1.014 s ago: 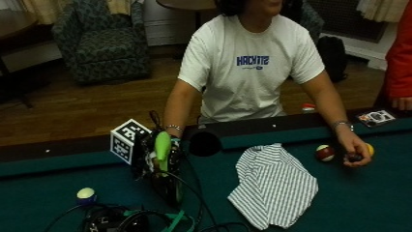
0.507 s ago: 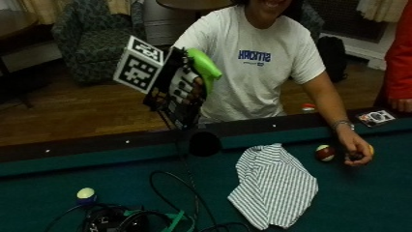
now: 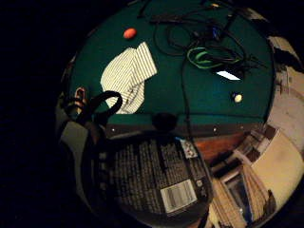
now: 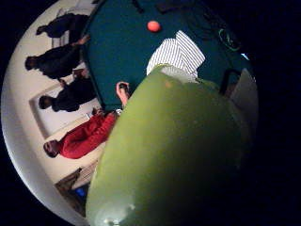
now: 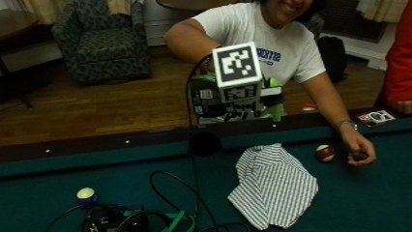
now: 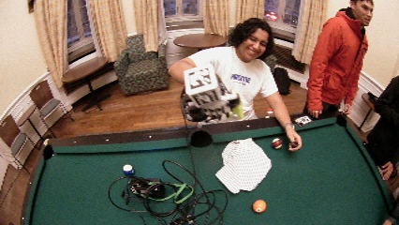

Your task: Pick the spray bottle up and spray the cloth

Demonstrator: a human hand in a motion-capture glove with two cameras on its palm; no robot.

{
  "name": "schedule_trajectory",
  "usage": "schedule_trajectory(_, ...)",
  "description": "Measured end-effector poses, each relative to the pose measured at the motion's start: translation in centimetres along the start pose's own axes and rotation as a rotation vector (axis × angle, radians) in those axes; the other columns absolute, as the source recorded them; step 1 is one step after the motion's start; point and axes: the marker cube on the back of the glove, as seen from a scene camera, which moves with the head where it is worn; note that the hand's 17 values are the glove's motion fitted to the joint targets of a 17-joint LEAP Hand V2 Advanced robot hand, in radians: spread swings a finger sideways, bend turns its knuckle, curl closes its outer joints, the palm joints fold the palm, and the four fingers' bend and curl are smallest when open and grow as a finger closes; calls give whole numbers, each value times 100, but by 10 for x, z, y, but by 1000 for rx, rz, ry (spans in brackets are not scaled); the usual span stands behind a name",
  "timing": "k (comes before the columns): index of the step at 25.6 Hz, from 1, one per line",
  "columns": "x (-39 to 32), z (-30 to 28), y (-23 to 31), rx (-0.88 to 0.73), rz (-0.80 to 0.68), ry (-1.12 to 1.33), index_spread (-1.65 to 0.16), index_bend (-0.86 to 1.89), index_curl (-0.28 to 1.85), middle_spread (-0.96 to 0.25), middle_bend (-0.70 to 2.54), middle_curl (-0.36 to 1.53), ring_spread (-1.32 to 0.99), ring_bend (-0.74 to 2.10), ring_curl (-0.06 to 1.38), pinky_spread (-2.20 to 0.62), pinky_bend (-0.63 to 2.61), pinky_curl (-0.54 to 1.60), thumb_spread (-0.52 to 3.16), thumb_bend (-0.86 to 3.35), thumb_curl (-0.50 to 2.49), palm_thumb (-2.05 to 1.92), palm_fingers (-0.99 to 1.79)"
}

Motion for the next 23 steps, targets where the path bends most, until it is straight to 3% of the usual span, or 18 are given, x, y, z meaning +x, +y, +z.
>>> schedule_trajectory(12,-71,104,-79,-252,103,270,-24,50,57,-18,74,58,-21,71,48,-30,40,38,40,-3,77,90,138)
schedule_trajectory(23,-57,188,-121,-447,176,389,-25,48,58,-18,74,57,-21,71,48,-30,39,38,40,-3,80,90,138)
